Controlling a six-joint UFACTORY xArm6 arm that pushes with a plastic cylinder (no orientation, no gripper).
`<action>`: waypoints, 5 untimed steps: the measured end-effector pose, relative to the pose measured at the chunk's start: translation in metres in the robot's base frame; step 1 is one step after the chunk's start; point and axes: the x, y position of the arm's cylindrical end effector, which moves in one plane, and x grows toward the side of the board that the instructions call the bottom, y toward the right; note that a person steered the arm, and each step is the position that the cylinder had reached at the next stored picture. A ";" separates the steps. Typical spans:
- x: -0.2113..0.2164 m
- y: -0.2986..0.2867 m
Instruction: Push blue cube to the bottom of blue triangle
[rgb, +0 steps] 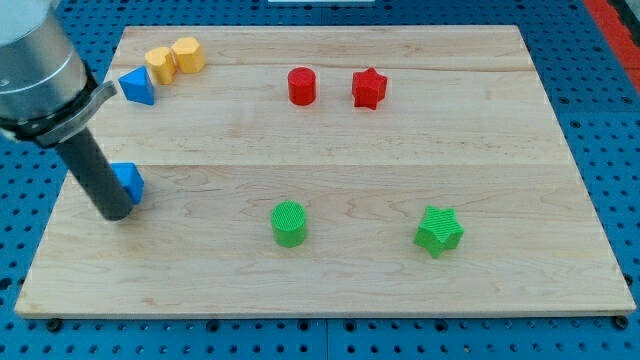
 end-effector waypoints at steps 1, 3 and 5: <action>-0.040 0.001; -0.110 -0.004; -0.106 0.072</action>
